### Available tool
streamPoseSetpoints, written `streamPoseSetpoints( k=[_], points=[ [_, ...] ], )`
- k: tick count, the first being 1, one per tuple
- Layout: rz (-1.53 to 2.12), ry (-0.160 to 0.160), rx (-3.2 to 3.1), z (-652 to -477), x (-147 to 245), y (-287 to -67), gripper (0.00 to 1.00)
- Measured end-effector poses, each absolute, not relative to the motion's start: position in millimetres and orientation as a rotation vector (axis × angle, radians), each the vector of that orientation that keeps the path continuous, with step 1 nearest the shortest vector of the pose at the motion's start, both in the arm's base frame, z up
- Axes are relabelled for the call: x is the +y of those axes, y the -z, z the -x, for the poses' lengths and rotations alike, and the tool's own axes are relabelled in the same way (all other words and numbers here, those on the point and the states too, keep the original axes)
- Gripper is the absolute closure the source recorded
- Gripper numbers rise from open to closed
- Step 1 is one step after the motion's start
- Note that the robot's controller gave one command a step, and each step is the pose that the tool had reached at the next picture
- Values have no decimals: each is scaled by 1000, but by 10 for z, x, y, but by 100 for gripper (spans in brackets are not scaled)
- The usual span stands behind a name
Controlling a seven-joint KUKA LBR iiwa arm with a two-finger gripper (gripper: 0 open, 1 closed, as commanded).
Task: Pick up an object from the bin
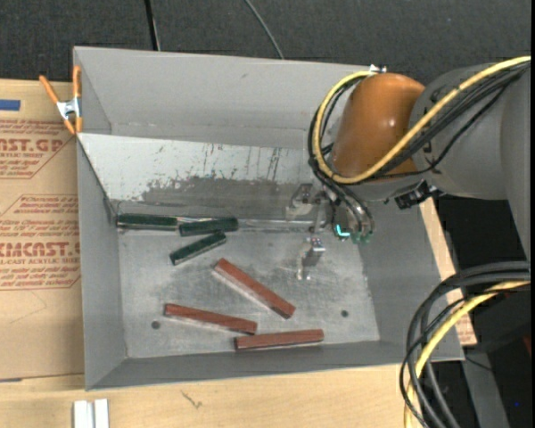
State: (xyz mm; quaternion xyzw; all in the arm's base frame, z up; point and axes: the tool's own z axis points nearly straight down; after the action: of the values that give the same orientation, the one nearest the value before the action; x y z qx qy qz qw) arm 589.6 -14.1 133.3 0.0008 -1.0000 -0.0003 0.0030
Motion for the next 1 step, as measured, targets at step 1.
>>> streamPoseSetpoints(
  k=[1],
  points=[
    [-3, 0, -3143, -5916, -142, -1377, 0]
  ],
)
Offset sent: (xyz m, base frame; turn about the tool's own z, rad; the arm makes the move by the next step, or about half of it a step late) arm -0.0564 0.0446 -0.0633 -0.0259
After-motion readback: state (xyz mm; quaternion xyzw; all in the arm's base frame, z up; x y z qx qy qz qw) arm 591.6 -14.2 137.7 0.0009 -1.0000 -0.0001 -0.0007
